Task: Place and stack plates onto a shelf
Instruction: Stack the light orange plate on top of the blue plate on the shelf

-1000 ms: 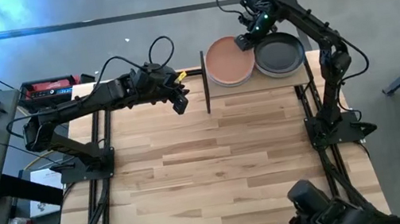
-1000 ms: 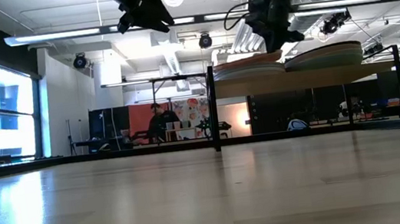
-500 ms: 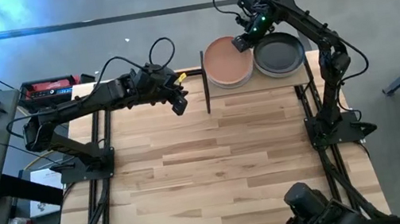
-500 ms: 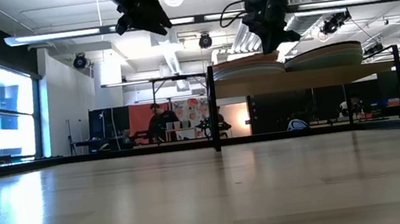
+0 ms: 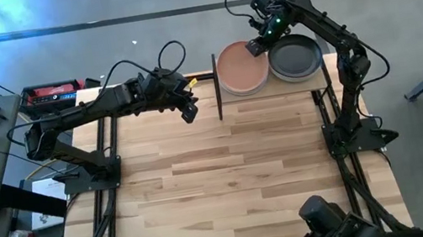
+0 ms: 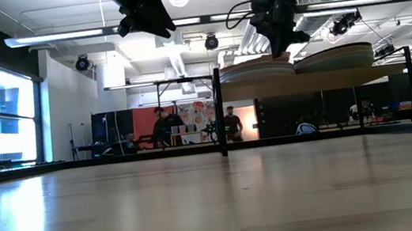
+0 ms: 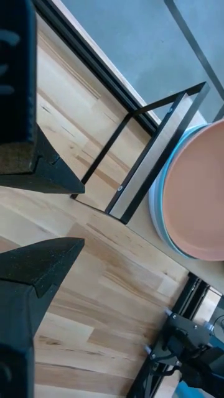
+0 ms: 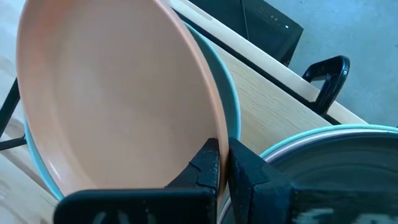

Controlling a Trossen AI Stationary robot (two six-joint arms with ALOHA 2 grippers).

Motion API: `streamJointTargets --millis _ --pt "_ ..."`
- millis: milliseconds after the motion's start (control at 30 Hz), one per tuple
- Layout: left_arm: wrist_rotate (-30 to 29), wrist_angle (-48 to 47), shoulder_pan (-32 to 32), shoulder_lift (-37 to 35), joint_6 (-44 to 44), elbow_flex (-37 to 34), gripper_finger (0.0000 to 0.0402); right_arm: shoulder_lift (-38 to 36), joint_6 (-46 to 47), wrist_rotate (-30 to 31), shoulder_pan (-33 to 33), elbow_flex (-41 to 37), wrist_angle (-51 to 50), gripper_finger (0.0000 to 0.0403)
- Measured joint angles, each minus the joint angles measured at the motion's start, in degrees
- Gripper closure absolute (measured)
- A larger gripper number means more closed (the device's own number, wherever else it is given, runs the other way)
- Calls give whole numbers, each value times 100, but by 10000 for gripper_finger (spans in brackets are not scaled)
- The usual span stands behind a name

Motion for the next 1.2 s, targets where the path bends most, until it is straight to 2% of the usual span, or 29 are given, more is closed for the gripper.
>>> streamJointTargets --millis 967,1200 --pt "4 9 -4 0 -35 0 289 0 243 28 13 0 -110 402" --pt "561 -150 -20 -298 -48 -2 289 0 243 68 13 0 -110 402"
